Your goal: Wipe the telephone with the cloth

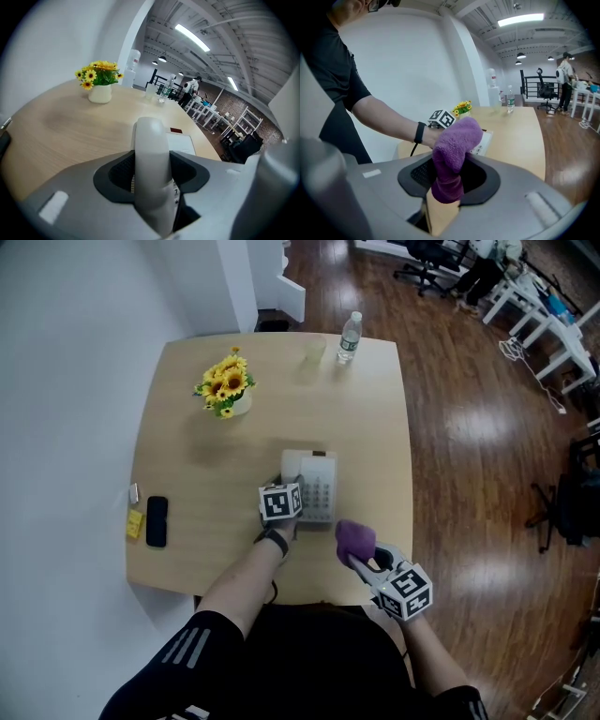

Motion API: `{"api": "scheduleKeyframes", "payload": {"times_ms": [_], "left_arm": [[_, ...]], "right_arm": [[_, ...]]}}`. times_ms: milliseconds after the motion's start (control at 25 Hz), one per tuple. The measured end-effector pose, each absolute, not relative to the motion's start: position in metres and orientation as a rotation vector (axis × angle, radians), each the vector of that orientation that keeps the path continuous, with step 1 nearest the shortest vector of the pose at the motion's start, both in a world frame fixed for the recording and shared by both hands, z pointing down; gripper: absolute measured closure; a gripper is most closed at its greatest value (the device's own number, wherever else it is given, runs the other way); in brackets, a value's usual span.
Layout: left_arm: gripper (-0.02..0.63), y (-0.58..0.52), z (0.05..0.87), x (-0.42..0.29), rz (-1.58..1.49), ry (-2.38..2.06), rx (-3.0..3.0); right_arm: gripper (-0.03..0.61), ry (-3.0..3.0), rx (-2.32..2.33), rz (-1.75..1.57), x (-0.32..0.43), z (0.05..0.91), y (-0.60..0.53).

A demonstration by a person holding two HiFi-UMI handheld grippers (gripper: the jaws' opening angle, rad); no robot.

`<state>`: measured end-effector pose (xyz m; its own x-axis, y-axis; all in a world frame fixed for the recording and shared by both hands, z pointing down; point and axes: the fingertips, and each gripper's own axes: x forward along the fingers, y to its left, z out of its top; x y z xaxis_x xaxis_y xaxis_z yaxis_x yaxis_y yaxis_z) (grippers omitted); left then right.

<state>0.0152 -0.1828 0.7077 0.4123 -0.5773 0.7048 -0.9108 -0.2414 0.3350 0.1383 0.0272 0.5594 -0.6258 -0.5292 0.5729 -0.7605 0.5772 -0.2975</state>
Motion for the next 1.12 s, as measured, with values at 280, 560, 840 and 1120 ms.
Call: {"api": "scheduleKeyframes", "payload": {"times_ms": [280, 560, 840, 1120], "left_arm": [[0.397, -0.185, 0.710, 0.018, 0.662, -1.309, 1.945], [0.379, -0.184, 0.705, 0.022, 0.703, -1.278, 2.002], [0.337, -0.182, 0.678, 0.013, 0.631, -1.216, 2.098], [0.344, -0.139, 0.594, -0.002, 0.428, -0.953, 2.331]], "right_arm": [[0.446, -2.384, 1.023, 0.747, 0.136, 0.566, 0.031], [0.446, -2.401, 1.008, 0.745, 0.126, 0.562, 0.024], [0.445, -2.423, 1.007, 0.718, 0.115, 0.553, 0.014], [0.445, -2.542, 0.980, 0.681, 0.091, 0.530, 0.008]]}}
